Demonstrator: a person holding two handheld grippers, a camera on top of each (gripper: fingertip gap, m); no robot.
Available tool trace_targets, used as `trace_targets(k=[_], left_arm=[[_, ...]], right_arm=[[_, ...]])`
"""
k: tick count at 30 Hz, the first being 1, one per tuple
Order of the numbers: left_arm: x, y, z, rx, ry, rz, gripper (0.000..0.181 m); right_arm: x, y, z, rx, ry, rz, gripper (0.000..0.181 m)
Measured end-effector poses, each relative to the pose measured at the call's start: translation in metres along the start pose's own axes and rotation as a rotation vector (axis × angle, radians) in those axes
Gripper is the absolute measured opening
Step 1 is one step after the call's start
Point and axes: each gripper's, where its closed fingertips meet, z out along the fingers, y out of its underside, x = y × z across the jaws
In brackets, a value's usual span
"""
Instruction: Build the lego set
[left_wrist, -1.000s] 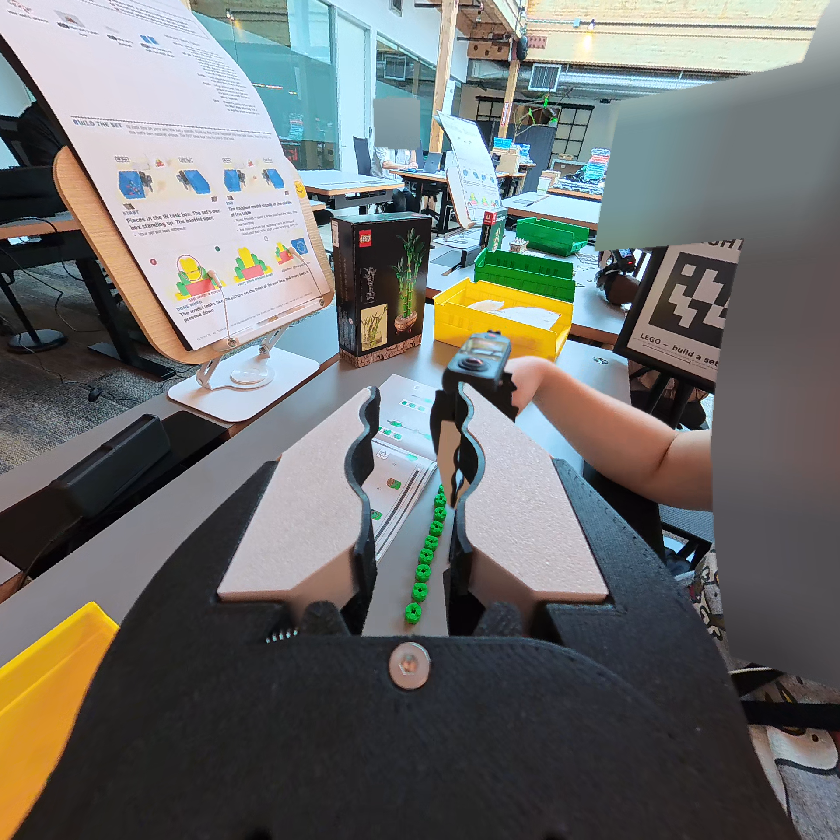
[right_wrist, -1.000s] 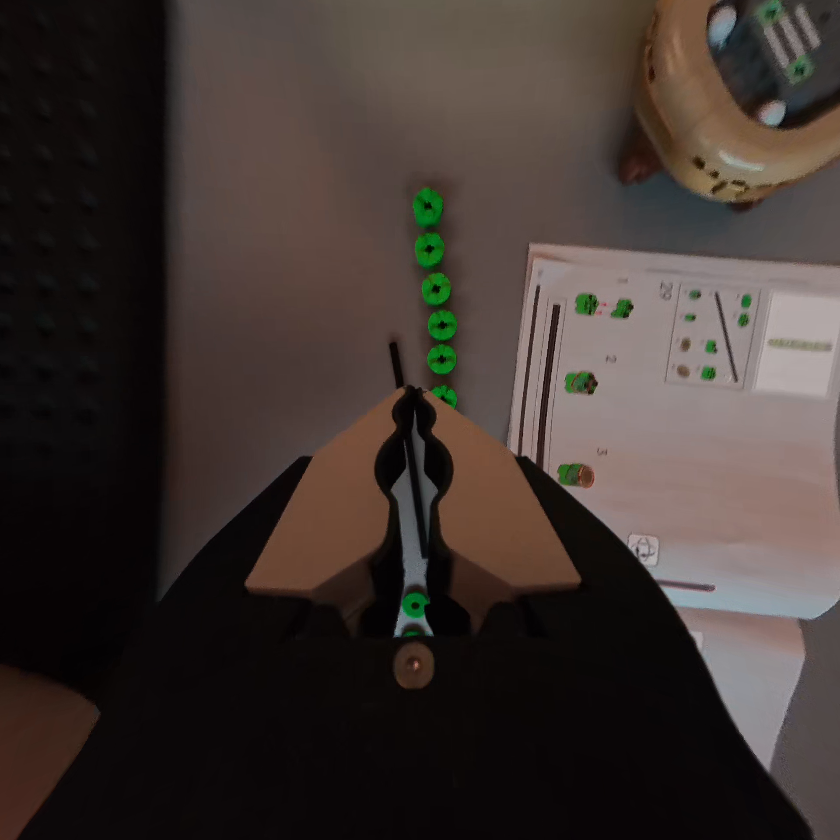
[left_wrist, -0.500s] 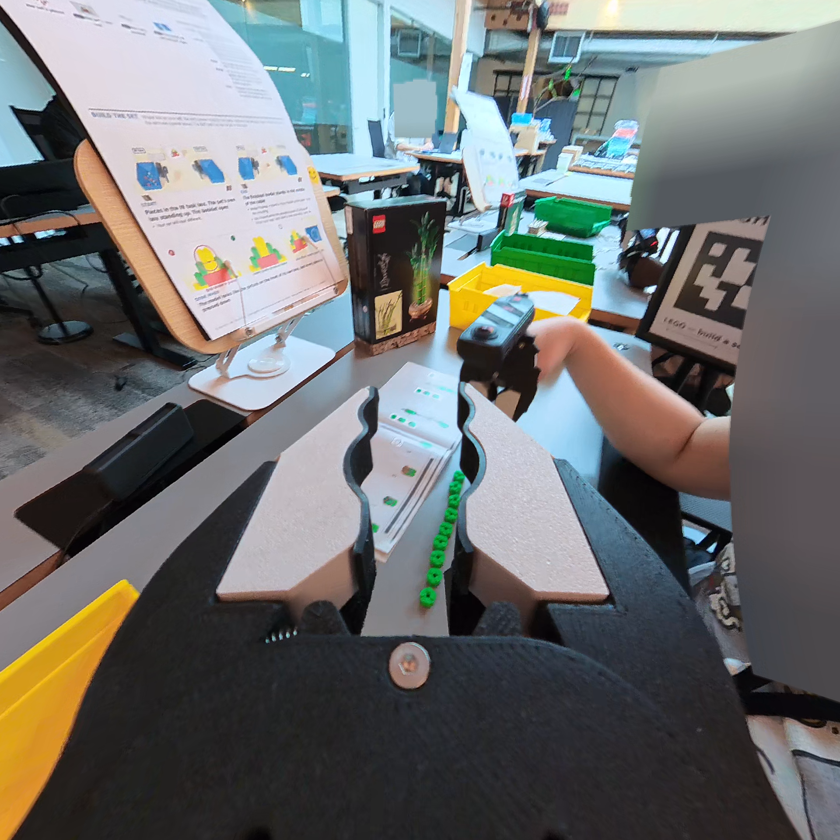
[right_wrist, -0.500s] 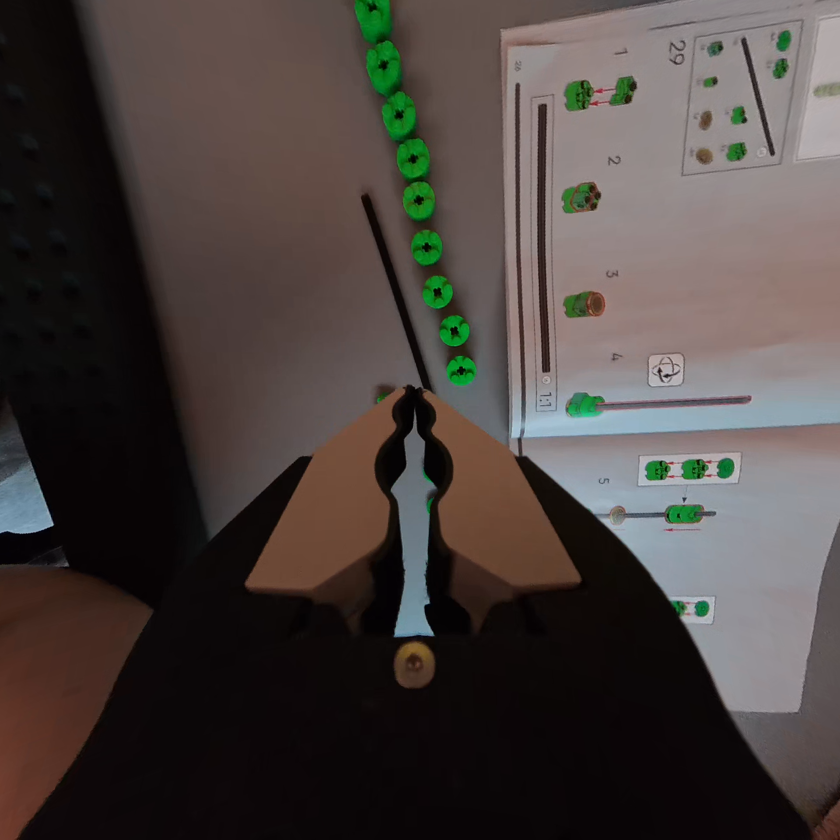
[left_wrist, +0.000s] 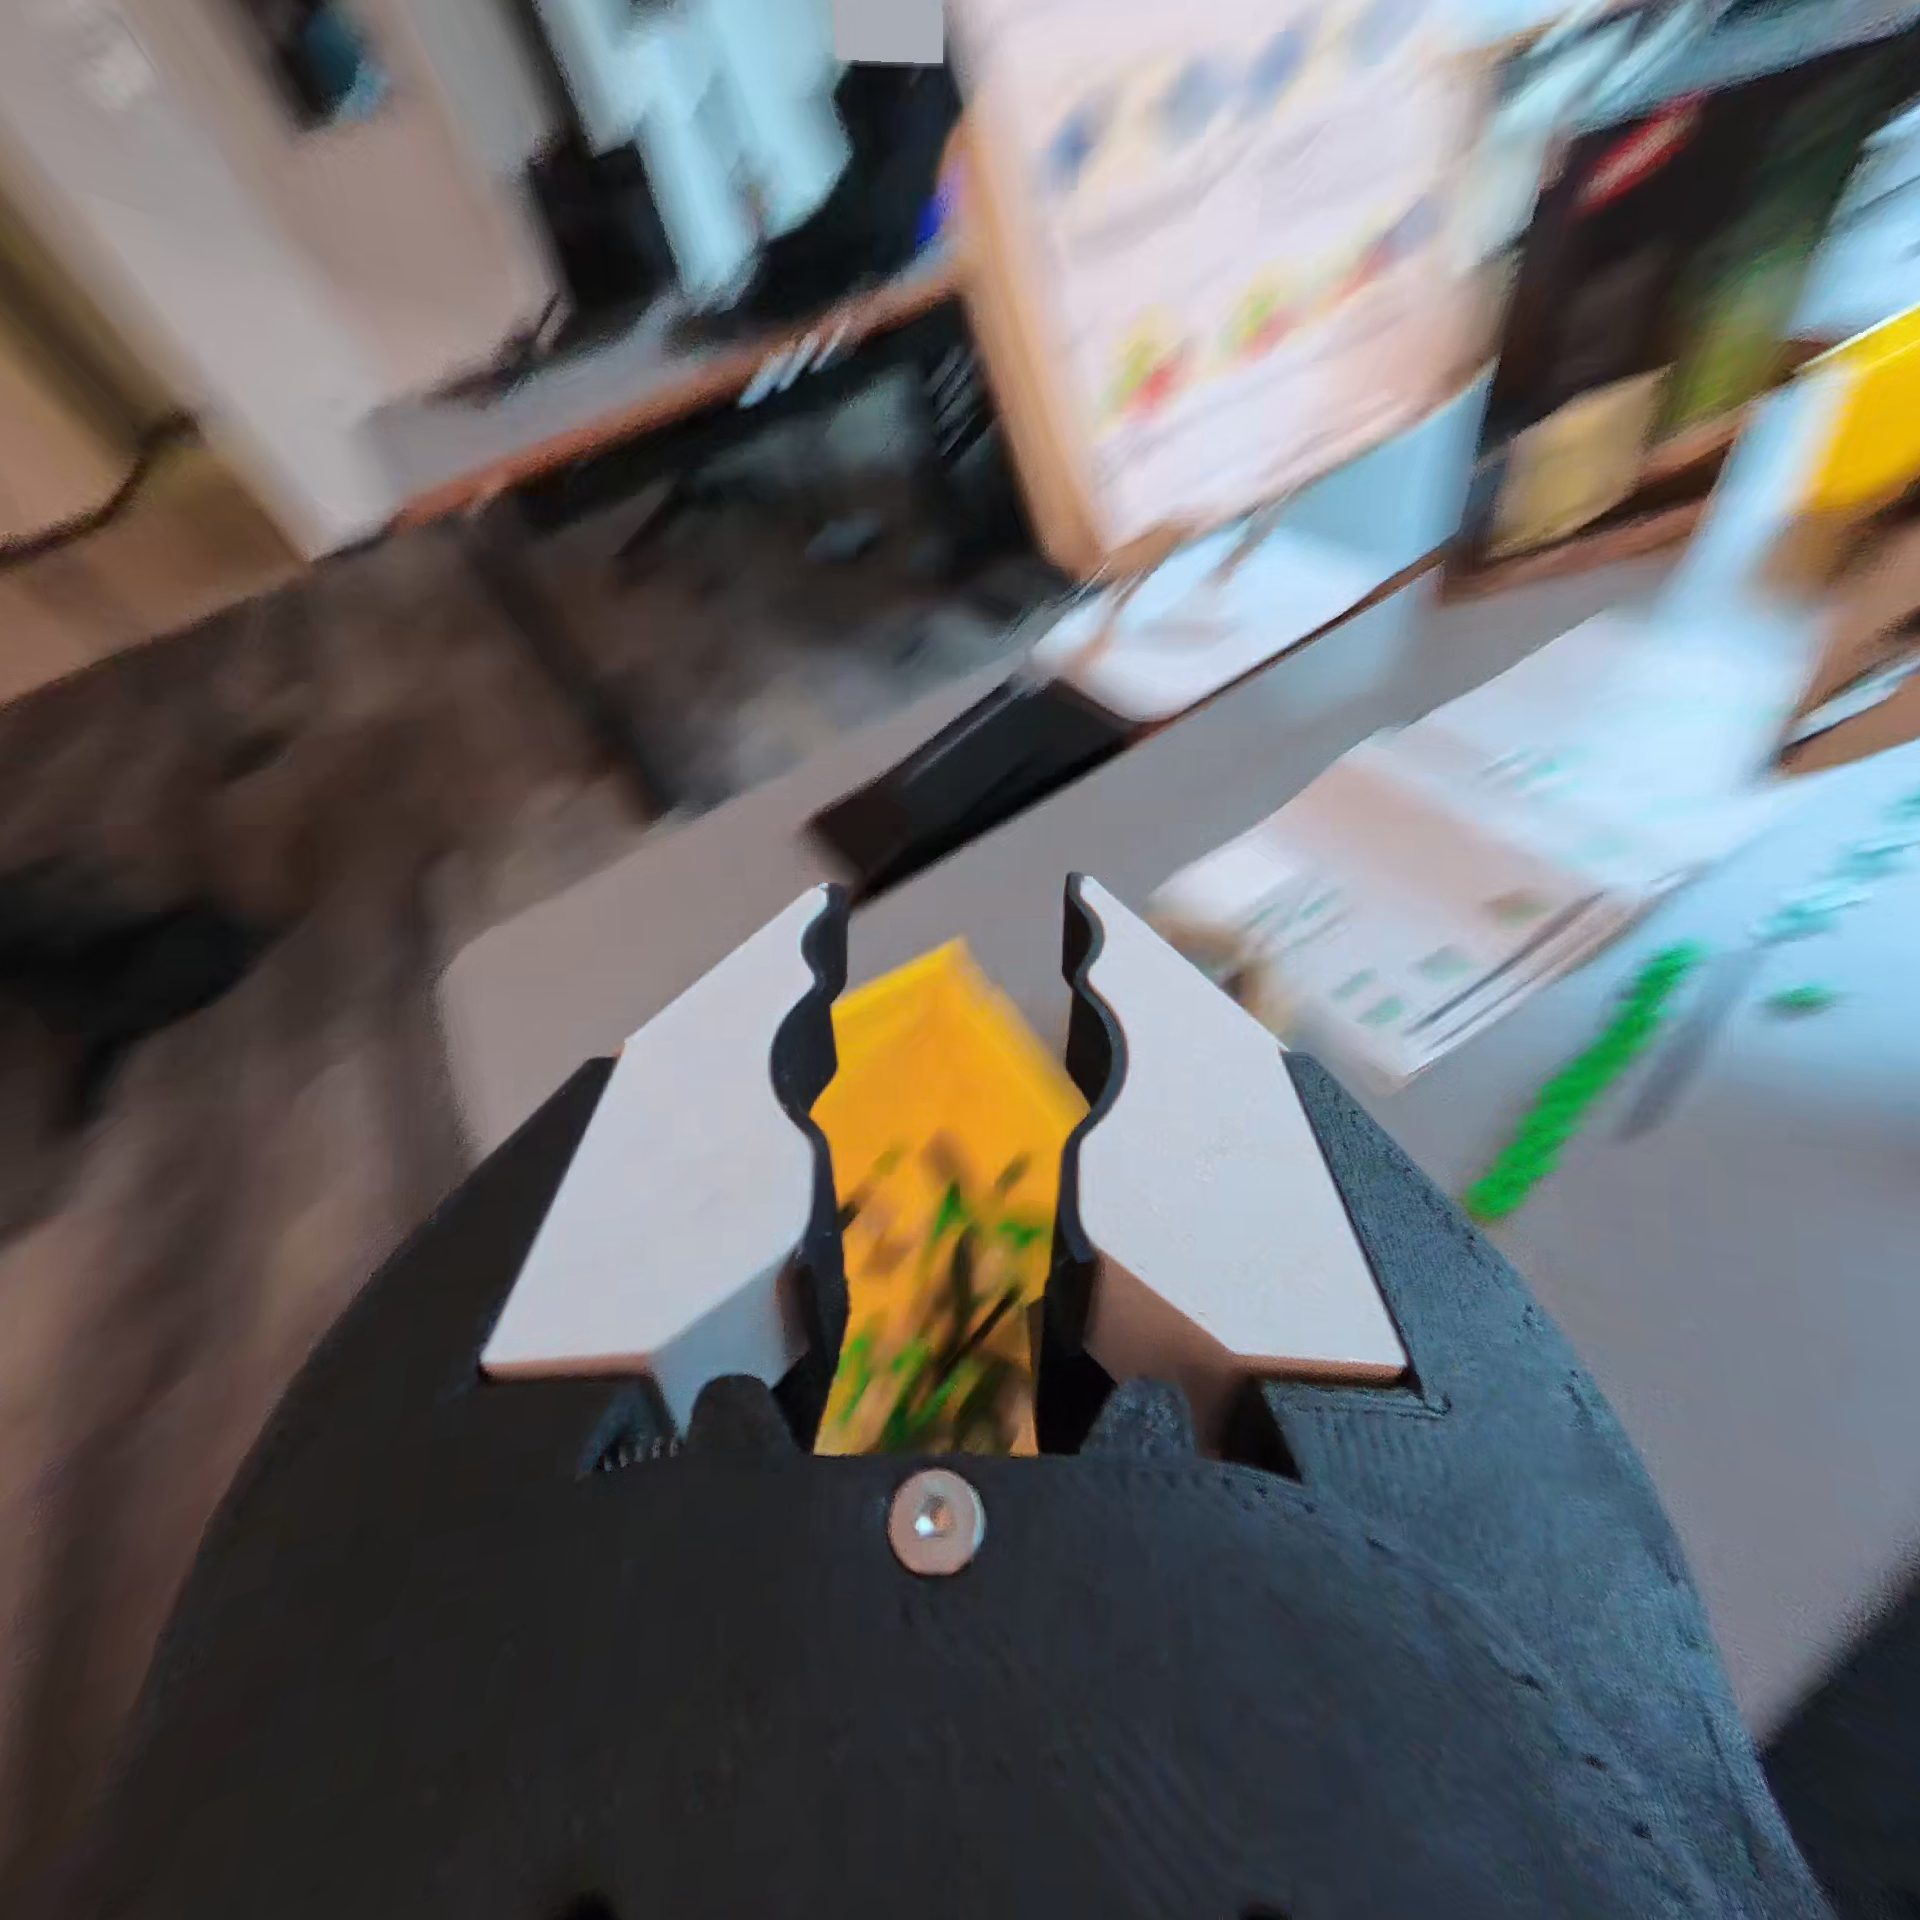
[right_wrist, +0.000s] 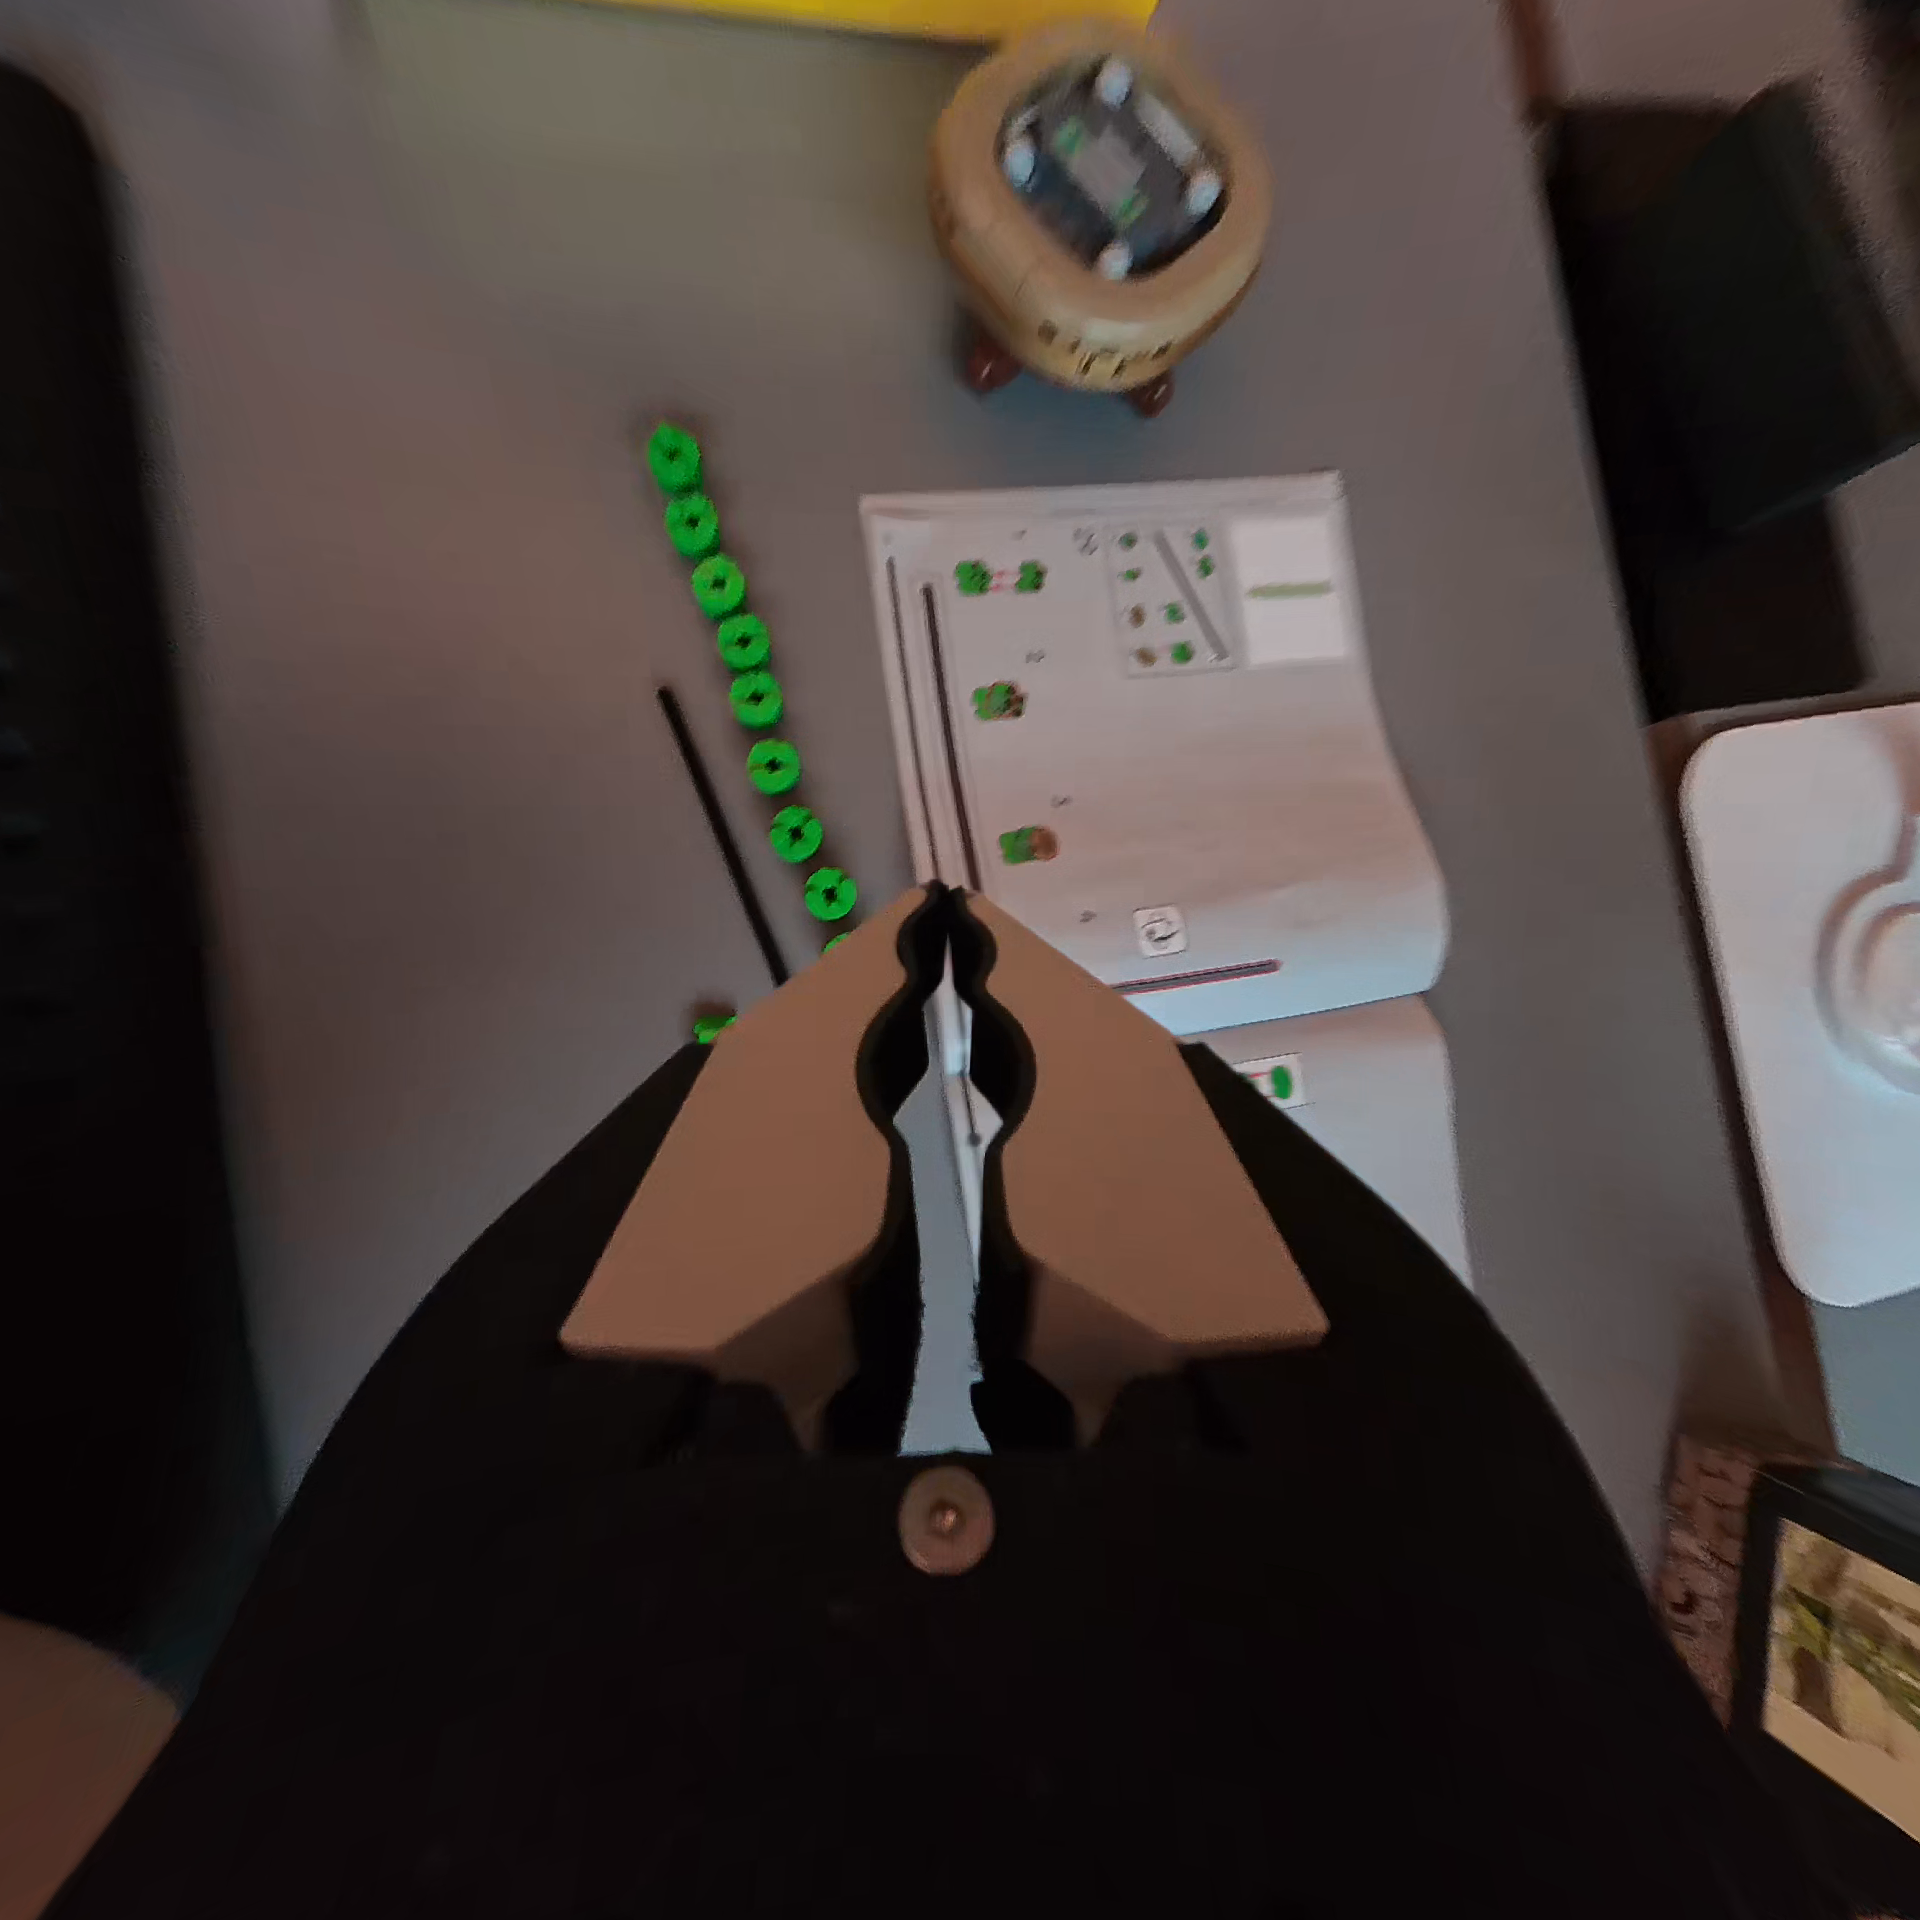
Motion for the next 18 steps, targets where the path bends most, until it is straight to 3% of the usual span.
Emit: trace_targets(k=[1, 6, 8, 10, 14, 18], left_arm=[[-0.012, 0.015, 0.0, -0.077, -0.038, -0.012, 0.039], [-0.026, 0.097, 0.008, -0.483, -0.001, -0.141, 0.052], [-0.024, 0.118, 0.018, -0.594, 0.064, -0.205, 0.058], [-0.018, 0.129, 0.033, -0.631, 0.152, -0.275, 0.053], [-0.019, 0.148, 0.059, -0.682, 0.217, -0.366, 0.05], [-0.007, 0.179, 0.051, -0.854, 0.271, -0.417, 0.041]], right_arm=[[0.006, -0.007, -0.008, 0.046, 0.04, -0.006, 0.0], [0.044, -0.055, -0.072, 0.41, 0.338, -0.031, 0.0], [0.058, -0.072, -0.108, 0.612, 0.449, 0.005, 0.012], [0.068, -0.078, -0.138, 0.757, 0.528, 0.044, 0.025], [0.081, -0.068, -0.172, 0.838, 0.669, 0.057, 0.064], [0.089, -0.061, -0.187, 0.871, 0.735, 0.095, 0.076]])
